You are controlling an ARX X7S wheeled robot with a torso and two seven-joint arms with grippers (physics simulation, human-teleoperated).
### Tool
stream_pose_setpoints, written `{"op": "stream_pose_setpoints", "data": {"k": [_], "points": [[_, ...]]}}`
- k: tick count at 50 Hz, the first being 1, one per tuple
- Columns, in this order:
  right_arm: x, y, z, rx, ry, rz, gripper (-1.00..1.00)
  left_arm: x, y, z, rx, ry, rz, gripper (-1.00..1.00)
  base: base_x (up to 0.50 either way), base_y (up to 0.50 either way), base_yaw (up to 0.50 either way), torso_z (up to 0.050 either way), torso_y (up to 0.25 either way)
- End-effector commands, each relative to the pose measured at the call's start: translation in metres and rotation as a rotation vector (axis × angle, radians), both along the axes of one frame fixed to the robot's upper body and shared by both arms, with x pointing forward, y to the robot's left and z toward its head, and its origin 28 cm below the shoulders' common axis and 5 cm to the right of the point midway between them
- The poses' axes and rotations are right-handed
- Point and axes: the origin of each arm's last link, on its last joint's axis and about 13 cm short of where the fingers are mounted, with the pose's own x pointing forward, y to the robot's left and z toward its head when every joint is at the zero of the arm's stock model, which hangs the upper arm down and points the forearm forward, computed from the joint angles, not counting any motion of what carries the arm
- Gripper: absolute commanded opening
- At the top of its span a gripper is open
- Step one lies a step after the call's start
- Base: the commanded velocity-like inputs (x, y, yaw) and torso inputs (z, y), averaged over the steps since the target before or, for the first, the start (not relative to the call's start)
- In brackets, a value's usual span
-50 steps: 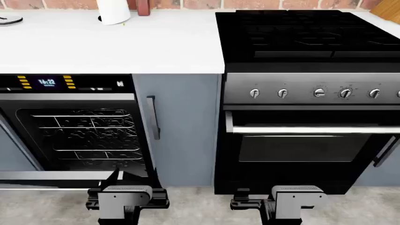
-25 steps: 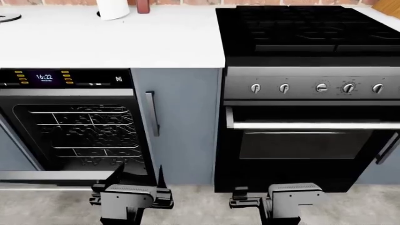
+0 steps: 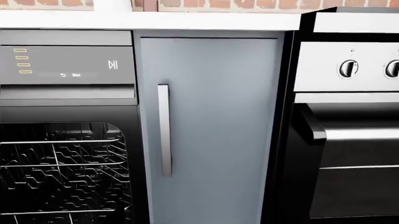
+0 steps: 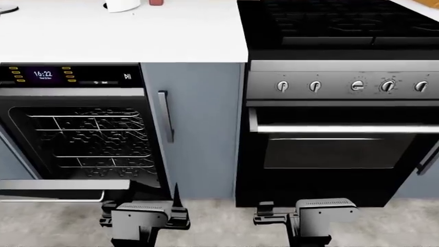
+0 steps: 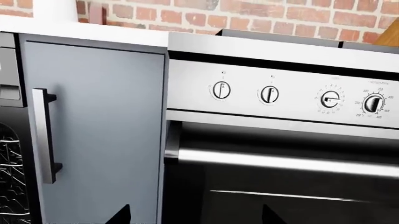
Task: Close the dishwasher door
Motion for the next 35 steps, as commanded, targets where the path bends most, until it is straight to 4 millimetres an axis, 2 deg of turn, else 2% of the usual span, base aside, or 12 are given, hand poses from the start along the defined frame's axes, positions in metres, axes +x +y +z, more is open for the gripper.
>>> {"op": "stream_pose_setpoints", "data": {"k": [1,31,33,35], "points": [[0.001,0.0001,0.0004,-0.009,-0.004,-0.004,1.0,0.0019,0.0007,-0.0027,0.0,0.018,0.005,1.0,0.0,0.0,0.0,-0.05,0.0],[0.001,-0.0022,0.0025,-0.012,-0.018,-0.018,1.0,0.0022,-0.0011,-0.0029,0.03,0.032,0.005,1.0,0.0,0.0,0.0,-0.05,0.0],[0.0013,-0.0023,0.0023,-0.012,-0.018,-0.019,1.0,0.0026,-0.0003,-0.0097,0.03,0.047,0.011,1.0,0.0,0.0,0.0,-0.05,0.0],[0.0017,-0.0022,0.0021,-0.013,-0.019,-0.018,1.0,0.0032,-0.0005,-0.0021,0.017,0.047,0.009,1.0,0.0,0.0,0.0,-0.05,0.0]]}}
